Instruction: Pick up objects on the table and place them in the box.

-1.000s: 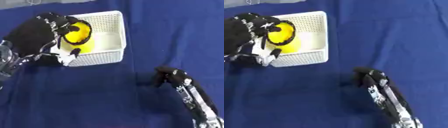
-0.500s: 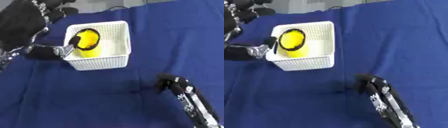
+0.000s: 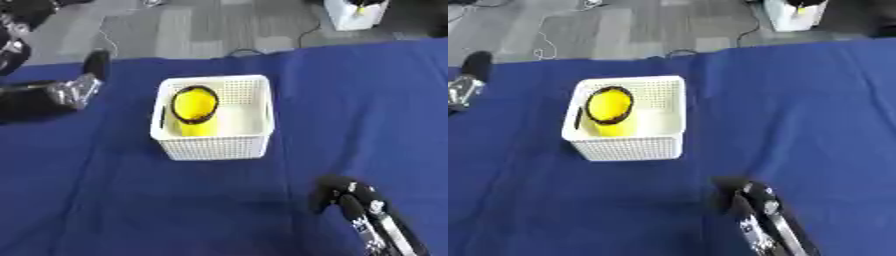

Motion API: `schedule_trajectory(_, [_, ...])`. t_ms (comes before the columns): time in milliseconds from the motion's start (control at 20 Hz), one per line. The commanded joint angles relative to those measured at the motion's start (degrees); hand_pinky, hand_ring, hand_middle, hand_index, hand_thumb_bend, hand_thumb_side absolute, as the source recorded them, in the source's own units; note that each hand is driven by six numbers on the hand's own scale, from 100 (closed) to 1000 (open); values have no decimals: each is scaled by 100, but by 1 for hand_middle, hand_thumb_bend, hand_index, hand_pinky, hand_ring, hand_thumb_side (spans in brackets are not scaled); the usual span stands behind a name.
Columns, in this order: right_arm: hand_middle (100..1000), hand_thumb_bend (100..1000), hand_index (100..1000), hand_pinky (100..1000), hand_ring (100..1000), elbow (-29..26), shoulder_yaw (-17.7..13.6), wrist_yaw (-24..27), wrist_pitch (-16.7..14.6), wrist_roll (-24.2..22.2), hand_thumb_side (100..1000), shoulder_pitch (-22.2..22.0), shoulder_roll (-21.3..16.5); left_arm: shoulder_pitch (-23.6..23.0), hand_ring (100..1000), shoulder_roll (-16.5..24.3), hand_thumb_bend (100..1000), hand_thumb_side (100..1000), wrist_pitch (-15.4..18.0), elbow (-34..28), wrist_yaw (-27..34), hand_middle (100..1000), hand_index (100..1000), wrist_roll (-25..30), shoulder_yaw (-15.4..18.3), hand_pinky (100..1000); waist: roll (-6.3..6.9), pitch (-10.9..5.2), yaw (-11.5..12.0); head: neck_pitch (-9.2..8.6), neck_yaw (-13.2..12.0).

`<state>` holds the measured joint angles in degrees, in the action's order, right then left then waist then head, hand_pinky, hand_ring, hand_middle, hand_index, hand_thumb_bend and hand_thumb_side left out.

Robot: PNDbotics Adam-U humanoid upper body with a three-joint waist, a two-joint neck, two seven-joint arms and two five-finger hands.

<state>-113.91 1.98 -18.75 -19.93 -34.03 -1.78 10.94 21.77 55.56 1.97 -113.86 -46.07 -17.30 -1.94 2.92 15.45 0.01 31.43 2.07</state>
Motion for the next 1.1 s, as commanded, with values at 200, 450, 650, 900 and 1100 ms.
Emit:
schedule_trajectory(200, [598, 100, 823, 498, 546, -69, -199, -37, 29, 334, 847, 79, 224, -1293, 493, -1095, 100, 861, 380, -73, 1563, 567, 804, -441, -67, 304, -80, -211, 329, -274, 303])
schedule_trajectory(450, [591, 100, 817, 492, 538, -69, -268, -73, -29, 628, 804, 169, 473, -2200, 346, -2974, 100, 726, 874, -73, 2450, 440, 741, 94, -402, 158, -288, -251, 548, -755, 612])
schedule_trajectory(650, [588, 100, 816, 487, 534, -69, -157, -23, -119, 642, 802, 137, 592, -2145, 217, -4010, 100, 672, 1273, -73, 2677, 319, 662, 658, -473, 100, -436, -272, 619, -1120, 828])
schedule_trajectory(900, [581, 100, 813, 467, 527, -69, 48, 192, -281, 410, 780, -36, 566, -1498, 100, -4248, 100, 634, 1333, -73, 3005, 100, 467, -352, -388, 100, -477, -307, 403, -1560, 885])
schedule_trajectory(1100, [550, 100, 775, 415, 494, -69, 62, 408, -293, 338, 768, -52, 520, -1399, 100, -4166, 100, 621, 1198, -73, 3075, 100, 416, -732, -591, 100, -428, -314, 217, -1834, 902])
